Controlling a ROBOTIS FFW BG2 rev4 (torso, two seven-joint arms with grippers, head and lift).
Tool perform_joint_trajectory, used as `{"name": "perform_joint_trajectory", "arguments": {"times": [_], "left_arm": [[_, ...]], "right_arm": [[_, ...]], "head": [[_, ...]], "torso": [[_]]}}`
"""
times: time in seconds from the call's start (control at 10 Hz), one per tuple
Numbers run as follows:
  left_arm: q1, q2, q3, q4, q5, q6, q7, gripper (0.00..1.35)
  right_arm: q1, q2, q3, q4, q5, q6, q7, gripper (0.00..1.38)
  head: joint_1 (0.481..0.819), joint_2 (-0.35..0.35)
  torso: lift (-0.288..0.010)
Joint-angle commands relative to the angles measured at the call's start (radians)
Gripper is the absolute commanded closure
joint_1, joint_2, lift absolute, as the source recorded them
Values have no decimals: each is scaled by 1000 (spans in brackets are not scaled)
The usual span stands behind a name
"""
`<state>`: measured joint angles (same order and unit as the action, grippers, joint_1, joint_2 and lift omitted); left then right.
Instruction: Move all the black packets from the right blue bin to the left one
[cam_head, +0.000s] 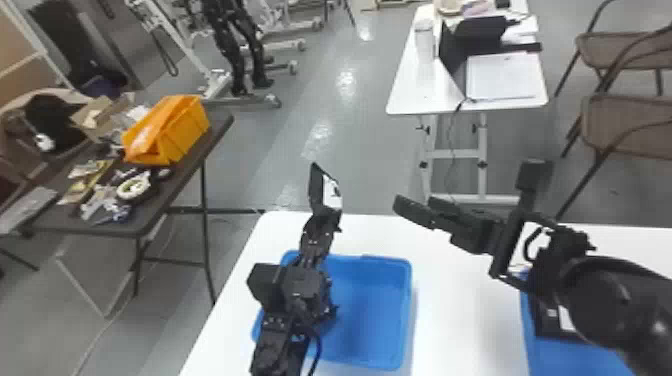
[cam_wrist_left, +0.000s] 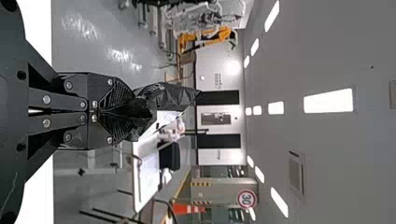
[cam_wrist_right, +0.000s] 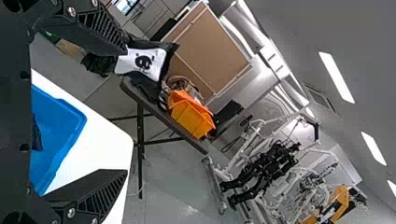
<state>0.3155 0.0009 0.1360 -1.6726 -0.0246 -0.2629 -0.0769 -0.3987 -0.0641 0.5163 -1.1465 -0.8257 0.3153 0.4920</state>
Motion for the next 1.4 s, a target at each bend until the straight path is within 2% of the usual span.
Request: {"name": "perform_joint_trajectory", "arguments": {"times": [0.0, 0.2, 0.3, 0.4, 0.5, 0.6, 0.7, 1.0, 1.1, 1.3], "left_arm": [[31, -3, 70, -1, -43, 10, 0, 1219], [74, -3, 111, 1, -66, 83, -3, 1219], [85, -3, 119, 11, -41, 120, -31, 1055], [83, -3, 123, 39, -14, 125, -73, 602], [85, -3, 123, 40, -15, 132, -77, 220], [85, -3, 128, 40, -15, 132, -77, 58], [83, -3, 134, 42, -6, 117, -80, 108], [65, -3, 126, 39, 5, 59, -83, 110], [62, -3, 123, 39, 18, 37, -83, 110], [56, -3, 119, 37, 32, 11, -86, 114]], "right_arm": [[37, -5, -64, -59, 94, 27, -4, 91], [118, -13, -177, -168, 230, 102, -39, 93], [161, -11, -234, -213, 276, 134, -53, 94], [202, -13, -283, -248, 323, 157, -58, 94], [238, -13, -326, -282, 364, 176, -58, 94], [276, -14, -364, -326, 408, 197, -58, 94], [319, -20, -387, -374, 454, 211, -58, 94], [460, -26, -450, -483, 522, 263, -56, 94], [501, -28, -476, -526, 589, 297, -56, 94], [547, -39, -525, -519, 623, 306, -55, 96]], "head": [[695, 350], [695, 350], [695, 350], [695, 350], [695, 350], [695, 350], [695, 344], [695, 303], [695, 291], [695, 264]], "torso": [[0], [0], [0], [0], [0], [0], [0], [0], [0], [0]]}}
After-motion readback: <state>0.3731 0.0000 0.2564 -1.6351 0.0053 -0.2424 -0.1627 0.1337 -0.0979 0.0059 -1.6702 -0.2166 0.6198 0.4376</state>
